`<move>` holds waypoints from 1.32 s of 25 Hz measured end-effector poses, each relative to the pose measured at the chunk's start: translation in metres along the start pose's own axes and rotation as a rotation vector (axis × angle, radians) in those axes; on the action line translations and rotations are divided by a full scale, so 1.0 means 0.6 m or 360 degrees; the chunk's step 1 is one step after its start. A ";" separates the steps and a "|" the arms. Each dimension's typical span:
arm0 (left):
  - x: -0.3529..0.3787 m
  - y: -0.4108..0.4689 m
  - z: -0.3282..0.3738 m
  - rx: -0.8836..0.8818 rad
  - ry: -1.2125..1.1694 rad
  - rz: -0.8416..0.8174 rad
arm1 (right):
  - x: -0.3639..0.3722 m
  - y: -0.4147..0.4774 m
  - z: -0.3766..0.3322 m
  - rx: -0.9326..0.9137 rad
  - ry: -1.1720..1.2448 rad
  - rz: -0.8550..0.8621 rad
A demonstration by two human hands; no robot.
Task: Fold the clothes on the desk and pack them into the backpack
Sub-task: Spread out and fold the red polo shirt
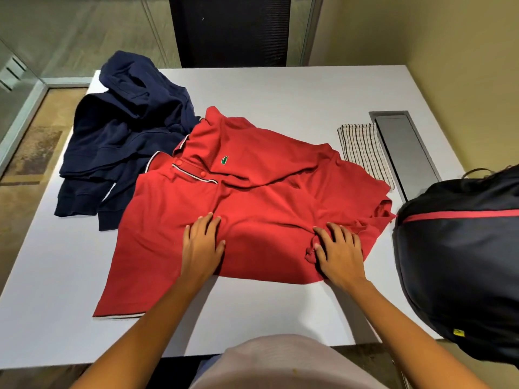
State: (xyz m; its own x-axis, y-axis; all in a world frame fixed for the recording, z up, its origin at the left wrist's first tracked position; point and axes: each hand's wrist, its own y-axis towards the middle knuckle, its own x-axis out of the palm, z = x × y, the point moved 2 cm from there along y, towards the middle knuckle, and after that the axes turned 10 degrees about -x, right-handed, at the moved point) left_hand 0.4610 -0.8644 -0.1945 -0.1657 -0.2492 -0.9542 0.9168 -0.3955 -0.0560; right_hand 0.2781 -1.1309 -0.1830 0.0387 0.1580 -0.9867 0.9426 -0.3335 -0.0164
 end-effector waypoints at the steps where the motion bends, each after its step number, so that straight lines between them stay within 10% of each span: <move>1: 0.001 -0.007 0.008 0.0041 -0.0025 -0.0002 | 0.006 -0.004 0.007 -0.0070 -0.0048 -0.0105; 5: -0.005 -0.018 -0.025 -0.0023 0.0040 0.0127 | -0.007 -0.048 0.029 -0.0382 -0.0174 -0.0334; 10: -0.036 -0.027 -0.109 -0.0821 0.0107 0.0136 | -0.012 -0.060 0.006 -0.0347 -0.0223 -0.0183; 15: -0.071 -0.008 -0.120 -0.0705 0.0416 0.0029 | -0.044 -0.046 -0.025 -0.0340 0.0040 -0.0128; 20: -0.158 0.052 -0.054 -0.1018 -0.0233 -0.0127 | -0.143 0.022 -0.055 -0.0122 0.0566 0.0130; 33: -0.338 0.424 0.202 -0.0501 -0.1955 -0.0130 | -0.298 0.319 0.059 0.0668 0.0855 0.0941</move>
State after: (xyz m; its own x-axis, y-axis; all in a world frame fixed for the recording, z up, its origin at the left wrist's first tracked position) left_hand 0.6837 -1.0216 0.0204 -0.2976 -0.9531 -0.0547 0.9063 -0.2641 -0.3299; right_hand 0.4401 -1.2558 -0.0157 0.7275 0.2311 -0.6460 0.5254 -0.7932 0.3079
